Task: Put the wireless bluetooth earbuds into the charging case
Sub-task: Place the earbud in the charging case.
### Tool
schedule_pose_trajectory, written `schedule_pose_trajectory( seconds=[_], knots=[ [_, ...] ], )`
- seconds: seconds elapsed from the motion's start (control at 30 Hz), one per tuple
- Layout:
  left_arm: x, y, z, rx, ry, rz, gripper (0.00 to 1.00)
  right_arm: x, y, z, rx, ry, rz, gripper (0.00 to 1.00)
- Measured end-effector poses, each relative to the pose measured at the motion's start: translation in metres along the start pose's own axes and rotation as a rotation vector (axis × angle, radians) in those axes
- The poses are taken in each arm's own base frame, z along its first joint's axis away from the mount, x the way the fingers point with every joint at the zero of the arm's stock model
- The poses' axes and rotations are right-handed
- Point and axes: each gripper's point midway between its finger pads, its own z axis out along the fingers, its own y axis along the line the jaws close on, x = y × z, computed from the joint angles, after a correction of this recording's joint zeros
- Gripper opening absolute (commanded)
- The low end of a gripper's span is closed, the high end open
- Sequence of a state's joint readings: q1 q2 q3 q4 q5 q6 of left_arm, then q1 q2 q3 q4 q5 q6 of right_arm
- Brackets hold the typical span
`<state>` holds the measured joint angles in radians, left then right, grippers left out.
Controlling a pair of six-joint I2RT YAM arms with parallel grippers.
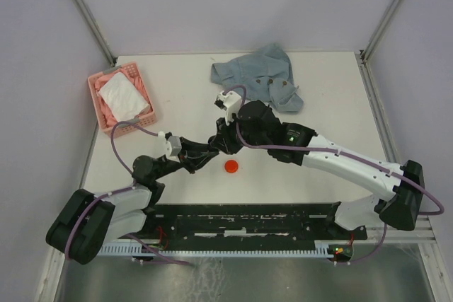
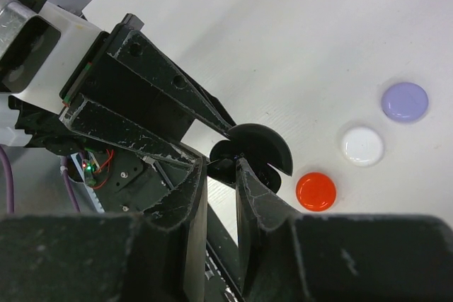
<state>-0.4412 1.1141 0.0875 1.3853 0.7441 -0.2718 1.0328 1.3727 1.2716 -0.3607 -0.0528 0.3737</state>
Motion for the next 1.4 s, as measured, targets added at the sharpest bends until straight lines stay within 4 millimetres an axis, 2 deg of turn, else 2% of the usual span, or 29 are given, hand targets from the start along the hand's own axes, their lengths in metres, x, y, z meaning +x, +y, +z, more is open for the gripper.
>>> schedule_pose_trajectory(
  seconds=[0.8, 0.87, 0.97, 1.13, 1.4],
  knots=[
    [-0.005, -0.002, 0.001, 0.003, -0.012, 0.009, 0.03, 0.007, -0.004, 0.005, 0.013, 0.027, 0.002, 0.14],
    [-0.005, -0.002, 0.001, 0.003, -0.012, 0.009, 0.03, 0.008, -0.004, 0.005, 0.013, 0.028, 0.002, 0.17],
    [-0.005, -0.002, 0.001, 0.002, -0.012, 0.008, 0.03, 0.01, -0.004, 0.007, 0.013, 0.035, 0.006, 0.28],
    [-0.004, -0.001, 0.001, -0.002, -0.011, 0.007, 0.03, 0.012, -0.003, 0.009, 0.013, 0.044, 0.016, 0.41],
    [-0.005, 0.001, 0.001, -0.015, -0.015, 0.007, 0.03, 0.014, -0.001, 0.008, -0.002, 0.053, 0.016, 0.5]
  ],
)
